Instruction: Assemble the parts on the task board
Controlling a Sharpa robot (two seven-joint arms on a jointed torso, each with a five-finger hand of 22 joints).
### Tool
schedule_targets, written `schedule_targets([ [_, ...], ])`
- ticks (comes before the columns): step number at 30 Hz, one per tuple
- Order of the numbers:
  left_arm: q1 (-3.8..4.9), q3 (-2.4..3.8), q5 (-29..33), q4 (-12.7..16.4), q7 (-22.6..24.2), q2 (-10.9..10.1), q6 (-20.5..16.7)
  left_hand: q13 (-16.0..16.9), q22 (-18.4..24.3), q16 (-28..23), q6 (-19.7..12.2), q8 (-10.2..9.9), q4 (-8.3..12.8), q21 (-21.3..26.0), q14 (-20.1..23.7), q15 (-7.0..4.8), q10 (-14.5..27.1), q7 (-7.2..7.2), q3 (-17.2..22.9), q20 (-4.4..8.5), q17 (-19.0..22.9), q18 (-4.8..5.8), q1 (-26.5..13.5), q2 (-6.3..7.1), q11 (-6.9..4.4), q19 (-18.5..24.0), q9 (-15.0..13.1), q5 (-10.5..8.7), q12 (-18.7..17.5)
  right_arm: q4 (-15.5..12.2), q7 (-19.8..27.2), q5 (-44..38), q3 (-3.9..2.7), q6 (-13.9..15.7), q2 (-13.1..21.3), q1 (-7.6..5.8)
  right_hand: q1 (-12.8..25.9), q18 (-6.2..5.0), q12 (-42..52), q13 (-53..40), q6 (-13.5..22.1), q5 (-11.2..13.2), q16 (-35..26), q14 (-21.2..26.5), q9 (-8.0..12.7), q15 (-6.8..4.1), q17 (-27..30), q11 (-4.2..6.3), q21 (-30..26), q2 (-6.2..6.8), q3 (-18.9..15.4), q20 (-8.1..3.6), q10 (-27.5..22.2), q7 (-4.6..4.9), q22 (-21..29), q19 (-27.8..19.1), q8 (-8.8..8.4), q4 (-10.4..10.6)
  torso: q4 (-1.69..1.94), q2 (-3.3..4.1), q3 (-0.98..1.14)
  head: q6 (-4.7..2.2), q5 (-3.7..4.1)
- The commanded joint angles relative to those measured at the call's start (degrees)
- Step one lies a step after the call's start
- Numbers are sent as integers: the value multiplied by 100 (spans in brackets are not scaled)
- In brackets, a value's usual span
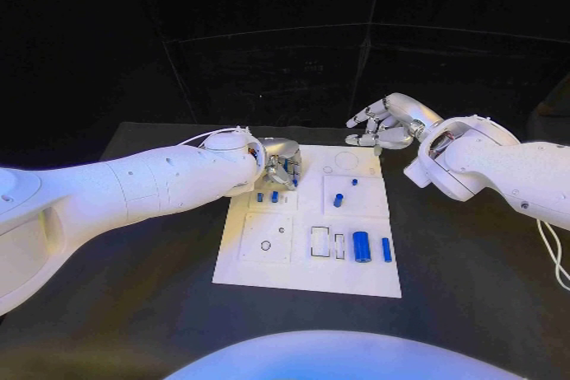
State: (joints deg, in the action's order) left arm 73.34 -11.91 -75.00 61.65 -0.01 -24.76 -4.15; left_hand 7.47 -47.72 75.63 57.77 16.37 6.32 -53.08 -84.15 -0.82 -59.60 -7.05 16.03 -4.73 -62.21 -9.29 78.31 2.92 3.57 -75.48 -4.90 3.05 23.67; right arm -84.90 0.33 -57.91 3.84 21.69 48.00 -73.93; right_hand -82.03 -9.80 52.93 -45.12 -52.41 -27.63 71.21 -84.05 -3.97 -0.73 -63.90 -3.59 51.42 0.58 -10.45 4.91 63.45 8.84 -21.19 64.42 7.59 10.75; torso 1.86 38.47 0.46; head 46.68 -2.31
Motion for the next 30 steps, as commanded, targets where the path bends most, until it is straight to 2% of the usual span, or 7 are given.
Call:
schedule_targets([
  [1, -7, -2, -110, 8, -71, 25, 192, -31, -19, 34, 52, -48, 7, -31, -112, -44, -50, 4, 60, 14, 5, 65, 11, -62, -13, -19, 12, -27, -41, -2, 57, 12, -3, -10, -11, -11, -60, -77, -31, 6, 40, -32, -23, -78, -1, -36, -5, 12, -19, 0, -8, 5, -11, -18, 5, 45, 17, 31, 5, 0, -1, 7, -1],
  [14, -29, -1, -122, -7, -41, 57, 189, -97, -95, 45, 126, -88, 29, -87, -111, -49, -132, 8, 173, 20, 22, 77, -50, -84, -19, -19, 43, -29, -96, -4, 61, 17, -3, -12, -16, -11, -60, -77, -31, 6, 40, -32, -23, -78, -1, -36, -5, 12, -19, 0, -8, 5, -11, -18, 5, 45, 17, 31, 10, -4, 2, 5, -7],
  [22, -39, 8, -51, 67, 75, -31, -159, -138, -193, 61, 248, -90, 34, -167, -115, -68, -259, 22, 268, 34, 28, 89, -97, -121, -45, -42, 51, -27, -122, 2, 72, 24, -3, -9, -21, -11, -64, -77, -22, -1, 40, -39, -21, -80, -1, -37, -11, 12, -21, -3, -6, 5, -5, -18, 7, 47, 18, 35, 2, -4, -6, -34, -3],
  [24, -38, 28, 13, 109, 102, -75, -253, -150, -243, 60, 272, -97, 42, -211, -115, -72, -287, 20, 297, 38, 39, 97, -102, -126, -48, -60, 56, -27, -135, 6, 74, 25, -3, -9, -21, -11, -64, -77, -22, -1, 40, -39, -21, -80, -1, -37, -11, 12, -21, -3, -6, 5, -5, -18, 7, 47, 18, 35, 2, -5, -7, -40, 1],
  [25, -38, 58, 72, 135, 115, -101, -298, -155, -266, 61, 281, -100, 46, -231, -115, -73, -298, 19, 310, 39, 43, 102, -104, -128, -49, -69, 57, -27, -141, 9, 74, 25, -3, -9, -22, -11, -64, -77, -22, -1, 40, -39, -21, -80, -1, -37, -11, 12, -21, -3, -6, 5, -5, -18, 7, 47, 18, 35, 3, -5, -6, -47, -2],
  [28, -36, 186, 246, 231, 157, -186, -414, -184, -370, -1, 328, -123, 82, -323, -95, -80, -357, 14, 400, 47, 199, 119, -95, -140, -55, -109, 69, -27, -177, 19, 77, 26, -3, -9, -26, -10, -64, -77, -22, -1, 40, -39, -21, -80, -1, -37, -11, 12, -21, -3, -6, 5, -5, -18, 7, 47, 18, 35, 2, -8, 3, -67, -9],
  [30, -36, 257, 357, 300, 180, -244, -472, -191, -381, -8, 338, -128, 90, -333, -92, -81, -368, 14, 421, 49, 221, 121, -94, -141, -55, -113, 71, -26, -187, 23, 78, 26, -3, -8, -26, -10, -64, -77, -22, -1, 40, -39, -21, -80, -1, -37, -11, 12, -21, -3, -6, 5, -5, -18, 7, 47, 18, 35, 11, -9, -2, -70, -1],
])
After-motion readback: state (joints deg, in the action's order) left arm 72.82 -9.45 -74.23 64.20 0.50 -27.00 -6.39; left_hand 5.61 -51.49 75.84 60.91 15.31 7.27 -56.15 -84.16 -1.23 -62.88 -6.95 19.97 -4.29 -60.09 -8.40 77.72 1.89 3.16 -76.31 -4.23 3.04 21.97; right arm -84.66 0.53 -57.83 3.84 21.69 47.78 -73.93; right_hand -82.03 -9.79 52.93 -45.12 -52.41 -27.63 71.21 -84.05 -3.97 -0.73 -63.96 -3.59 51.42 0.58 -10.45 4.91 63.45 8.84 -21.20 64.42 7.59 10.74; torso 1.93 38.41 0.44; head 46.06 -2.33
